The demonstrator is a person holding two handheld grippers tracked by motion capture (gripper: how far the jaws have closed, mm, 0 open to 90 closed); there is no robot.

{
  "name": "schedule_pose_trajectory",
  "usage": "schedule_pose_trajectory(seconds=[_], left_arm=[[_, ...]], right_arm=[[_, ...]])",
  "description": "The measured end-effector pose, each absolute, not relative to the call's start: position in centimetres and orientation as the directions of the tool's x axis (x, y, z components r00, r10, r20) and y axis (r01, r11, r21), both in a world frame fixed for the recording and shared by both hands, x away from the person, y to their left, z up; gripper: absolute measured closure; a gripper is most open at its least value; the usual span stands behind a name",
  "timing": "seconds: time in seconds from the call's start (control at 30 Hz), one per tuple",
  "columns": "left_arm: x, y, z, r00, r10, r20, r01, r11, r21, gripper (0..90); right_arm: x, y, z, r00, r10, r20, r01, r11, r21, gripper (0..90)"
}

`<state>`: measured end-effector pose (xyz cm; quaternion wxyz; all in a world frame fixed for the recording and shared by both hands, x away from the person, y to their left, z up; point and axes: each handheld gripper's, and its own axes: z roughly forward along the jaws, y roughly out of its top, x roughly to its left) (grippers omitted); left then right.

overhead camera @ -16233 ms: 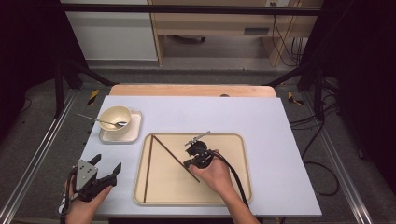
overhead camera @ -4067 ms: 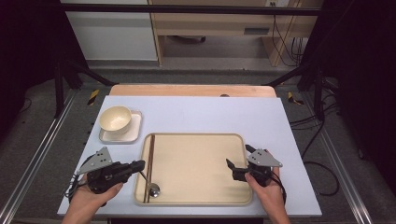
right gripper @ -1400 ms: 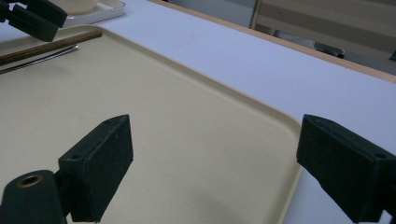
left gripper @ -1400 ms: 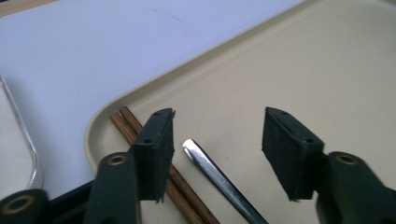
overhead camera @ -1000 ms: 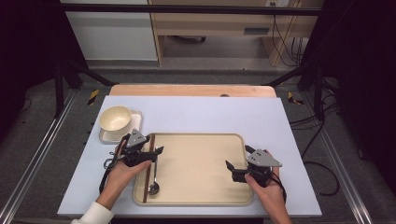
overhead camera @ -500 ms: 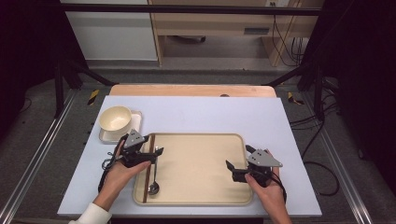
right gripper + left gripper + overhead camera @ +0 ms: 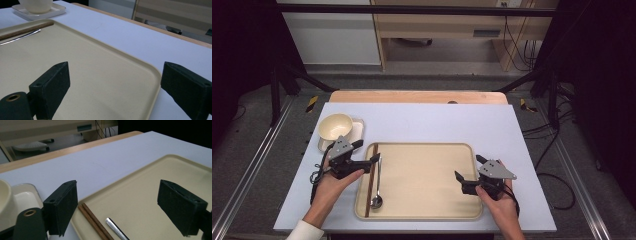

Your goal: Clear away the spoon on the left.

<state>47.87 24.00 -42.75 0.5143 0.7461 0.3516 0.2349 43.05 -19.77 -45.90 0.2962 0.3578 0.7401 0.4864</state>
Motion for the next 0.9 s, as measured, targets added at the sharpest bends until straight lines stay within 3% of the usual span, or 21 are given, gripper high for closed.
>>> schedule_pose_trajectory(seconds=[0.4,0.9], left_arm=[[47.6,27.7,-41.1,0.595,0.804,-0.003,0.256,-0.185,0.949,13.4],[48.9,31.9,-40.0,0.489,0.872,0.035,0.240,-0.173,0.955,11.6]], right_arm=[[42.8,-20.5,-45.6,-0.551,0.829,-0.093,0.172,0.222,0.960,9.2],[42.7,-21.4,-45.6,-0.519,0.853,-0.056,0.168,0.166,0.972,10.2]])
